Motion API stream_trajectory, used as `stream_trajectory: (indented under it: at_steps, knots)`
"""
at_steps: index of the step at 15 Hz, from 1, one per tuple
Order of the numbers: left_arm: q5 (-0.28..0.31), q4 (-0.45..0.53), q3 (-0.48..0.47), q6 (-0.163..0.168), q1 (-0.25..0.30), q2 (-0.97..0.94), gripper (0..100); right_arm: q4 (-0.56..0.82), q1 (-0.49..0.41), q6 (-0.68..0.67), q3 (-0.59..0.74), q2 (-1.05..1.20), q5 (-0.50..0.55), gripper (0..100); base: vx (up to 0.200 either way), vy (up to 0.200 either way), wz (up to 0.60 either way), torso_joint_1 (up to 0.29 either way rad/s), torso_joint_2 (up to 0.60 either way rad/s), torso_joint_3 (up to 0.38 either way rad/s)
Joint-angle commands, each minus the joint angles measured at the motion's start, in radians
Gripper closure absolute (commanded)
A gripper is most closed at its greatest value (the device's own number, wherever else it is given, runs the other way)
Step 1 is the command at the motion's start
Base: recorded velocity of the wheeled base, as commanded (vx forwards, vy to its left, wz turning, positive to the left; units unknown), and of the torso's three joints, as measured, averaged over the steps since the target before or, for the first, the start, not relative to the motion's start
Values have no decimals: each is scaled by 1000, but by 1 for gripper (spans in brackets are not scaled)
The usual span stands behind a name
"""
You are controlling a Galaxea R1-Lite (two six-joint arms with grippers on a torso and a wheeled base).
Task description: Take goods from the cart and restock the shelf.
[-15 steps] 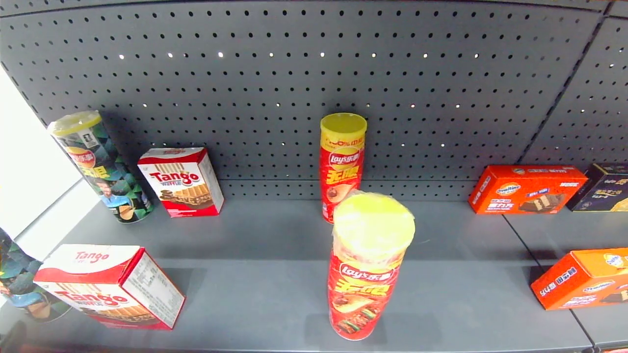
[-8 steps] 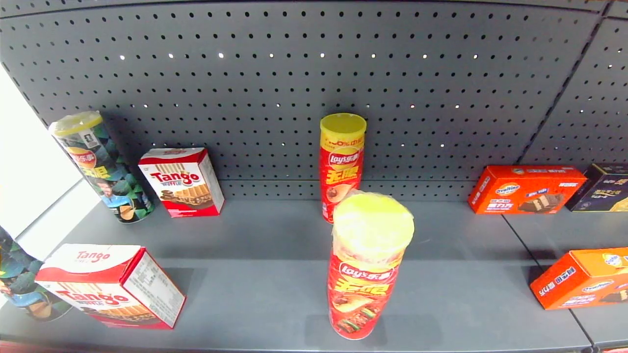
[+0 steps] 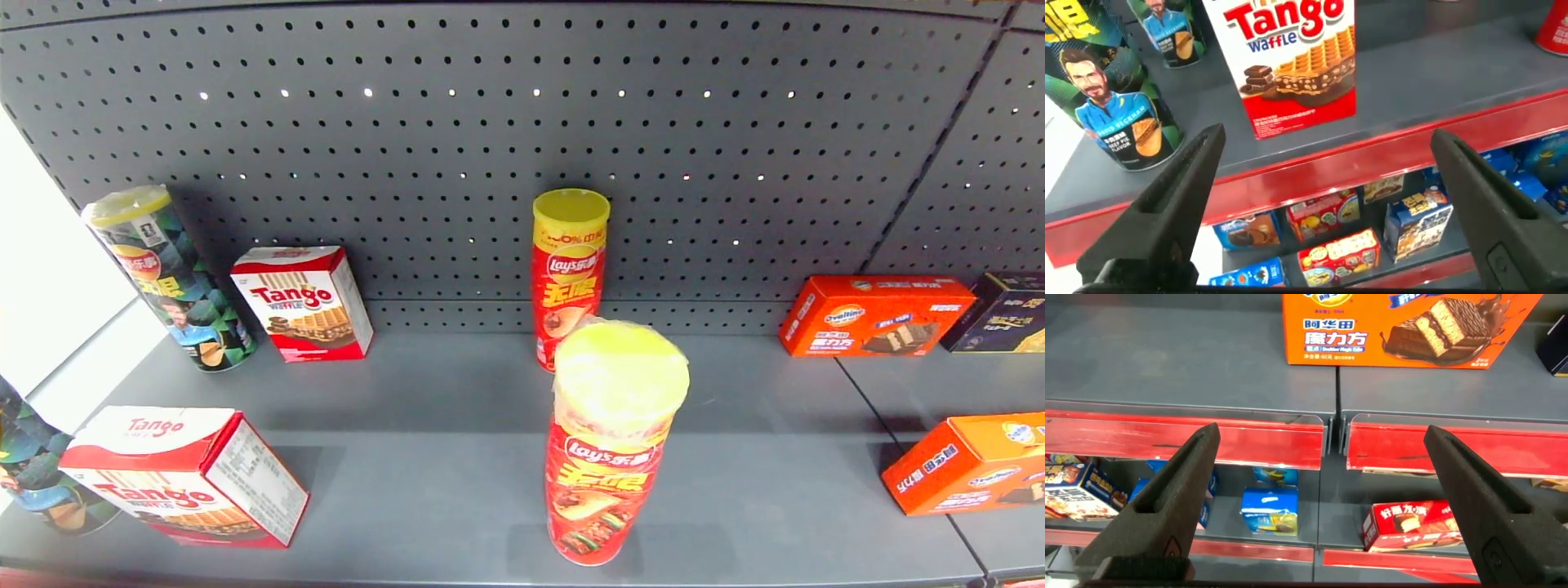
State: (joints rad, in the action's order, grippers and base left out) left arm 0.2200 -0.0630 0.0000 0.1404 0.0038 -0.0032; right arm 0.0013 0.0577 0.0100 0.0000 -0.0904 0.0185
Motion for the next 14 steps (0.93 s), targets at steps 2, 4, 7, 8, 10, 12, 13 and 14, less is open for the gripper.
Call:
stream_trajectory:
  at_steps: [2,4,7,8,10,12,13,14]
  knots:
    - [-169,72,0,-15,1,3,0,0,1,-1,0,-2,0,0,0,0,0,0,0,0]
    - [-192,88,-5,-53,1,3,0,0,1,1,0,-2,0,0,0,0,0,0,0,0]
    - [-180,88,-6,-94,-1,3,0,0,1,1,0,-2,0,0,0,0,0,0,0,0]
    - [-153,88,-8,-113,-4,3,0,0,1,1,0,-2,-2,0,0,0,0,0,0,0]
    - [-154,88,-6,-113,-4,3,0,0,1,5,0,-2,-23,0,0,0,0,0,0,0]
    - [-156,88,-8,-113,-5,3,0,3,11,5,-2,-12,-25,0,0,0,0,0,0,0]
    - [-154,89,-8,-113,-5,3,0,-4,5,11,-21,-29,-23,0,0,0,0,0,0,0]
    - [-154,89,-8,-113,-5,3,0,-24,-2,-24,-212,-187,-8,0,0,0,0,0,0,0]
